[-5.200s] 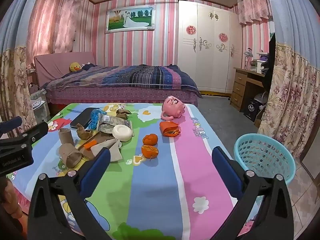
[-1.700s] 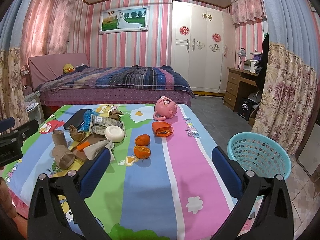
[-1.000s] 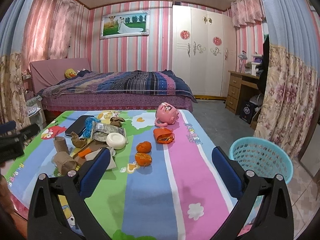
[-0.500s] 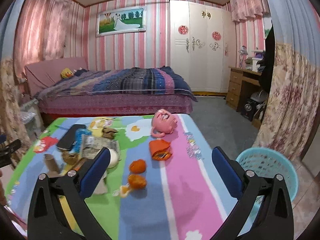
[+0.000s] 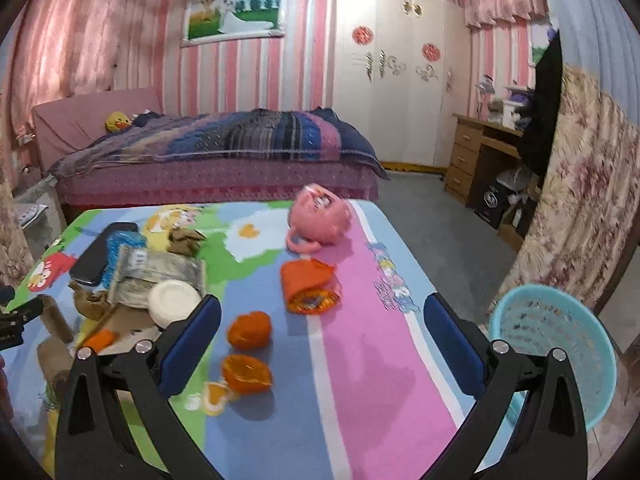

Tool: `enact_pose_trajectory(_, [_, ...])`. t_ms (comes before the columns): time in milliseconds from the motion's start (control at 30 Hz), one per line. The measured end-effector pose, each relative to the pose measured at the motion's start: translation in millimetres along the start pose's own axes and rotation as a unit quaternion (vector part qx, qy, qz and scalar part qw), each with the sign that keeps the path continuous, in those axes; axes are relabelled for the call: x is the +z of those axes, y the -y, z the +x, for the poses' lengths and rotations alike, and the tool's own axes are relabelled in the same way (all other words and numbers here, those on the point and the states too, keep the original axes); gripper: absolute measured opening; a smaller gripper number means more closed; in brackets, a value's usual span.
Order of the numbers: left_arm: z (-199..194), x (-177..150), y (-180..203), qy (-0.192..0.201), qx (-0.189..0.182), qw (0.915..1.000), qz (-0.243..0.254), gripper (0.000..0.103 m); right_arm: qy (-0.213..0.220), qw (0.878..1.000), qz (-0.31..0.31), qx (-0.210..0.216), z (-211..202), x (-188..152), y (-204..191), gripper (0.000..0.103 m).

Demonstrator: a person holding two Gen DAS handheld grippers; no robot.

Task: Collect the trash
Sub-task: 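Grasp the brown paper cup with the left gripper while the right gripper grasps an orange peel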

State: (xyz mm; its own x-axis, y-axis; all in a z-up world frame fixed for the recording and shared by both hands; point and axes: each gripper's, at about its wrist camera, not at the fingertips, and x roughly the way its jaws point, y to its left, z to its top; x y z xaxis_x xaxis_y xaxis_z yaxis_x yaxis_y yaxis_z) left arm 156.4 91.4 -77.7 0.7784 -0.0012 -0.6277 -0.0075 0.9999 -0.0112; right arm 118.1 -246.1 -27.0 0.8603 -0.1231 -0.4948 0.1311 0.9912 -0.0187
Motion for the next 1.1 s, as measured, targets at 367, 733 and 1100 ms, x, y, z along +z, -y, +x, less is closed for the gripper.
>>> enact_pose_trajectory(367, [25,-3,13,-0.035,-0.032,0.9986,0.022,0.064,-0.037,0.999,-0.005,0.013,15,-28,5,0.099])
enact_pose_trajectory(733, [-5,5,-1,0.0,0.001,0.9997,0.023,0.05,-0.086,0.994,-0.038,0.052,43,-45,-29,0.093])
enact_pose_trajectory(1100, [-26,13,-6,0.029,0.031,0.999,0.012,0.05,-0.136,0.984,-0.045,0.105,63,-51,-40,0.052])
